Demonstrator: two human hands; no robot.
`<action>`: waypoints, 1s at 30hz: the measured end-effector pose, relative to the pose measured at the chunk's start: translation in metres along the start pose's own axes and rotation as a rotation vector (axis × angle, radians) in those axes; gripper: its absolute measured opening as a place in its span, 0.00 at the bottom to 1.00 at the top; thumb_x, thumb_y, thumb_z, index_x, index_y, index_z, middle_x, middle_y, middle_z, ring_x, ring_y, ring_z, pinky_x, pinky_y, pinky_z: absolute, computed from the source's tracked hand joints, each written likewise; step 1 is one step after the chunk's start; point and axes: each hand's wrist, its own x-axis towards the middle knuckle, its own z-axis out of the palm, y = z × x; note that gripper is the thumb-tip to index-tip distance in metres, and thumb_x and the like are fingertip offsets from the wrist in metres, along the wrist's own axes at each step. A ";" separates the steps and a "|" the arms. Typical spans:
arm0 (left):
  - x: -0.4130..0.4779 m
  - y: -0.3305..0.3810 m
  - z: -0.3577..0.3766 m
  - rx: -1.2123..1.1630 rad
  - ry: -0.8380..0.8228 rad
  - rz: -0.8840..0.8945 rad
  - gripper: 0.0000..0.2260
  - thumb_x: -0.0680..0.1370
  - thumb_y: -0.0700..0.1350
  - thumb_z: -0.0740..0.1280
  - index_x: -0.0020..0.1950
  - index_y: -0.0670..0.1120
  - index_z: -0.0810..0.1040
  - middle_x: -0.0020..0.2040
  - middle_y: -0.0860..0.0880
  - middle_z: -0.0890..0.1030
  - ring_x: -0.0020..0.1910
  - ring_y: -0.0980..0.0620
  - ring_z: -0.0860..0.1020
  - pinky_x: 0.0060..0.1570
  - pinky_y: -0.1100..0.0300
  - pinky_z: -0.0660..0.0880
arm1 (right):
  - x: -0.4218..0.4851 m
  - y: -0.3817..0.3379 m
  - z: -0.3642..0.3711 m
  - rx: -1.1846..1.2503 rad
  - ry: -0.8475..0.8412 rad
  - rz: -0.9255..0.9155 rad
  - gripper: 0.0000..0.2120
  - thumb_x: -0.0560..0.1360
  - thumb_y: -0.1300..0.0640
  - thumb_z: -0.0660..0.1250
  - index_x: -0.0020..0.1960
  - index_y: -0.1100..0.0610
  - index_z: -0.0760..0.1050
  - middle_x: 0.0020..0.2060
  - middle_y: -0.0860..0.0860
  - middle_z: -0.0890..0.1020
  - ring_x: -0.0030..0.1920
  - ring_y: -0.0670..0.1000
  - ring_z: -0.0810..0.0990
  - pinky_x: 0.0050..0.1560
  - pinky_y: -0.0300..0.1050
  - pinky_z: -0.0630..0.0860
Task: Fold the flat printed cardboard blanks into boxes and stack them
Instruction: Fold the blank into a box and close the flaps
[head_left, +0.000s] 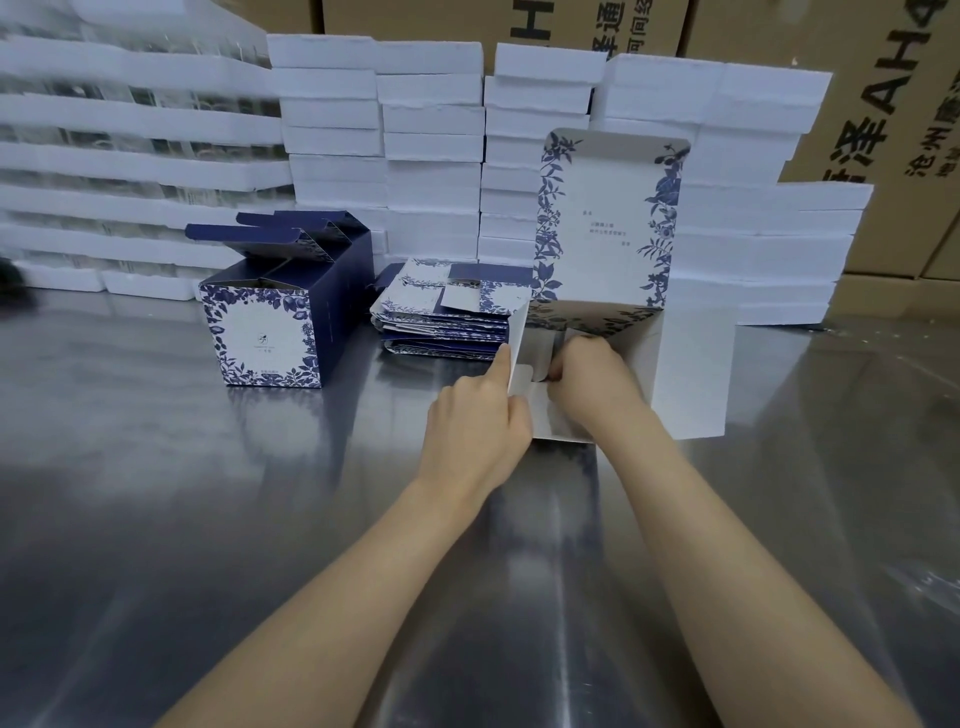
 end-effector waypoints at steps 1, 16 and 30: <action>0.000 0.000 0.001 -0.001 0.006 0.005 0.29 0.75 0.39 0.58 0.77 0.47 0.62 0.33 0.45 0.68 0.35 0.41 0.66 0.36 0.53 0.59 | 0.000 0.000 0.000 0.001 0.004 0.000 0.08 0.74 0.68 0.61 0.49 0.64 0.78 0.46 0.60 0.80 0.46 0.60 0.78 0.45 0.46 0.77; 0.021 -0.053 0.005 -1.043 0.147 -0.662 0.15 0.82 0.50 0.57 0.55 0.45 0.81 0.54 0.46 0.83 0.56 0.44 0.79 0.61 0.49 0.72 | -0.010 -0.013 -0.008 0.206 0.012 -0.354 0.22 0.69 0.70 0.62 0.25 0.46 0.71 0.26 0.43 0.69 0.37 0.53 0.64 0.31 0.33 0.62; 0.014 -0.058 0.013 -1.591 -0.520 -0.437 0.22 0.82 0.39 0.53 0.38 0.48 0.84 0.36 0.49 0.81 0.32 0.51 0.79 0.45 0.50 0.76 | -0.015 -0.032 -0.002 -0.052 0.013 -0.308 0.20 0.70 0.53 0.69 0.31 0.51 0.58 0.39 0.49 0.71 0.39 0.55 0.68 0.40 0.45 0.64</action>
